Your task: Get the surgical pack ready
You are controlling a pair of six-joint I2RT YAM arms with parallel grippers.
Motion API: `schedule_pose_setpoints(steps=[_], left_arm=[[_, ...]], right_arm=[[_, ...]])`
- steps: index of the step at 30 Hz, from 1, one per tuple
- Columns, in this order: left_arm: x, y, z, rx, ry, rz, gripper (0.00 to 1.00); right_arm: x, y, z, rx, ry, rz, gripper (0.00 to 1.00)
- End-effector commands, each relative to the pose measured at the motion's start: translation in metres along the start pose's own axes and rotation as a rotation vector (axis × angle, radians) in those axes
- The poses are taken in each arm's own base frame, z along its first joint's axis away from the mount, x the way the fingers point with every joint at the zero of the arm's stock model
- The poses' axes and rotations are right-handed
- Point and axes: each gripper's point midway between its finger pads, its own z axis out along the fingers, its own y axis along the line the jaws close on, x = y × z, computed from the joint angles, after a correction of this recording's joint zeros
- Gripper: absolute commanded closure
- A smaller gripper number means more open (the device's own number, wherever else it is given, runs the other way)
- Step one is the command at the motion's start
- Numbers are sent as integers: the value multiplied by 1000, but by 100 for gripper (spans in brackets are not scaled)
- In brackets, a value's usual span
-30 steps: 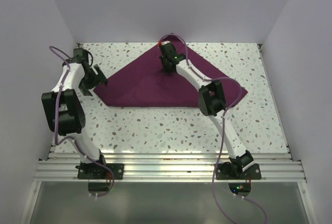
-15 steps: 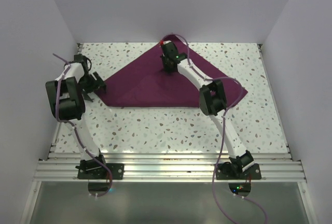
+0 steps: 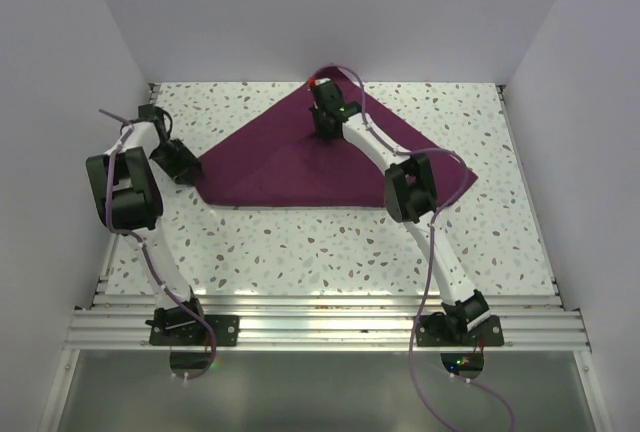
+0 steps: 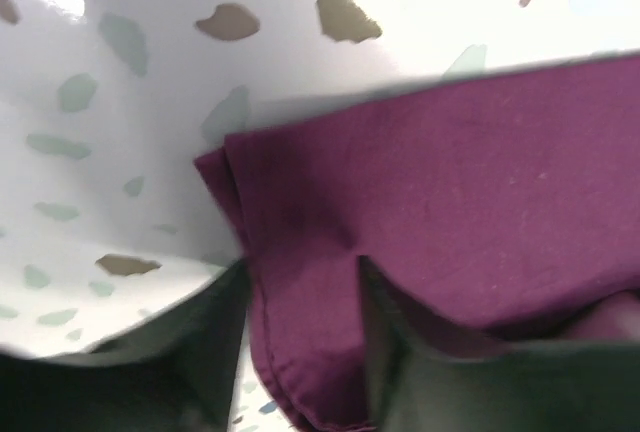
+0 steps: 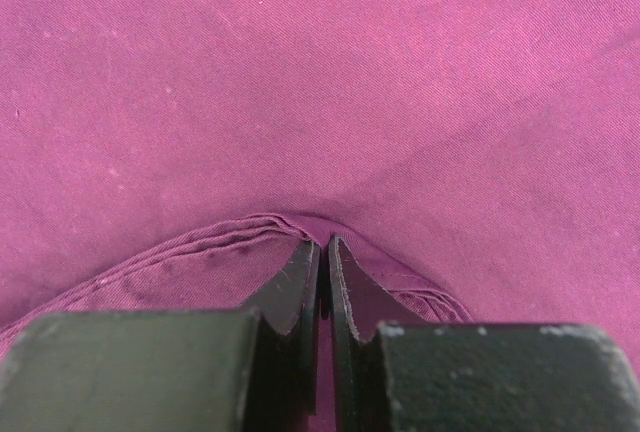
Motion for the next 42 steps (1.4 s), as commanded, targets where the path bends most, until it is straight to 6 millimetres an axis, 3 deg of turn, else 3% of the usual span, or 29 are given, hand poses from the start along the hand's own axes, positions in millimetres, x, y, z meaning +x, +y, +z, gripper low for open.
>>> schedule_pose_setpoints(steps=[1, 6, 7, 12, 15, 22, 26, 29, 36, 42], left_arm=[[4, -6, 30, 52, 33, -18, 56], [0, -7, 25, 52, 21, 13, 84], [-2, -9, 22, 55, 13, 21, 100], [-18, -23, -9, 101, -80, 64, 100], [-22, -47, -40, 179, -147, 109, 100], [-13, -140, -123, 356, -297, 260, 100], [18, -194, -146, 478, -287, 318, 100], [53, -228, -156, 544, -251, 373, 100], [122, -271, -167, 643, -159, 480, 100], [164, -297, -168, 685, -93, 544, 100]], right_arm=[[-4, 3, 1, -26, -8, 25, 95], [-4, 3, 2, -30, -7, 28, 95], [-4, 2, 1, -28, -7, 29, 95], [-2, 5, 1, -34, 2, 38, 96], [-1, 3, 0, -33, 9, 41, 96], [3, 0, -1, -23, 30, 52, 97], [12, -3, 1, -29, 69, 100, 98], [21, -6, 2, -28, 103, 140, 99], [33, -5, 2, -64, 165, 192, 100], [37, 0, 1, -84, 185, 216, 100]])
